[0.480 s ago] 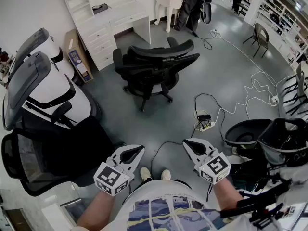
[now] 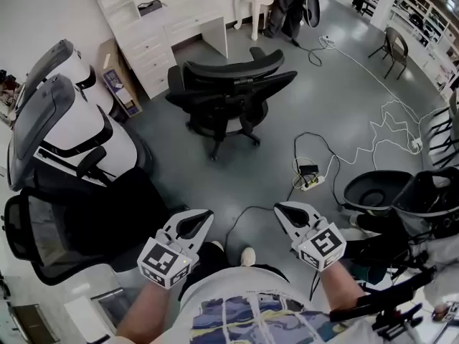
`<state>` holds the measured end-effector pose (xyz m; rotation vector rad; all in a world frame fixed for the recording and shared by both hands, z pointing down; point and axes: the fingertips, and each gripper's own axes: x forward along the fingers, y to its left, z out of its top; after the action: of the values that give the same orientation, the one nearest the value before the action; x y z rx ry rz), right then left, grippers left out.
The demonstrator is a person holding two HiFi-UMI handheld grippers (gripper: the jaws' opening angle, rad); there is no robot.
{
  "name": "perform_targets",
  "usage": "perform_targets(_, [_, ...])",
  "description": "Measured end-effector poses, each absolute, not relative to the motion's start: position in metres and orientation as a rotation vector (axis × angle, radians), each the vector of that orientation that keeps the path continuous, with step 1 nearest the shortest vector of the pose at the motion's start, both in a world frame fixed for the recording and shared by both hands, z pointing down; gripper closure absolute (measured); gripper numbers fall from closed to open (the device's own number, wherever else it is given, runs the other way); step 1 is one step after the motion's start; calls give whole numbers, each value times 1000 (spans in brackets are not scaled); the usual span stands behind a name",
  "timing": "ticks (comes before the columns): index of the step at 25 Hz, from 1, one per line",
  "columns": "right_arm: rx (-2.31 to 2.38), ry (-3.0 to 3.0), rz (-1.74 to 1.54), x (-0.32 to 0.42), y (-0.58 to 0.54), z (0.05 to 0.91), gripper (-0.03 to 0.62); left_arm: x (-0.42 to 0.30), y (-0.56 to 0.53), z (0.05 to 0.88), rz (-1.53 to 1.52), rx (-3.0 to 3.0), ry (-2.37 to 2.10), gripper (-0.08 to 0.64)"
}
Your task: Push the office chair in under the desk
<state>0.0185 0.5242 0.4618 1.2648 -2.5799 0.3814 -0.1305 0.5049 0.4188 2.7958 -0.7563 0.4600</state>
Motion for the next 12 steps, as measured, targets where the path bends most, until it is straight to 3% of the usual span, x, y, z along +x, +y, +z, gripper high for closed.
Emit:
perform_targets(10, [1356,-2539,397,50,459,474,563,-147,422,428,515,2813,-829,544])
perform_targets(12, [1402,-2505,412,57,436,478,524,-151,393,432,537,2835,-827,543])
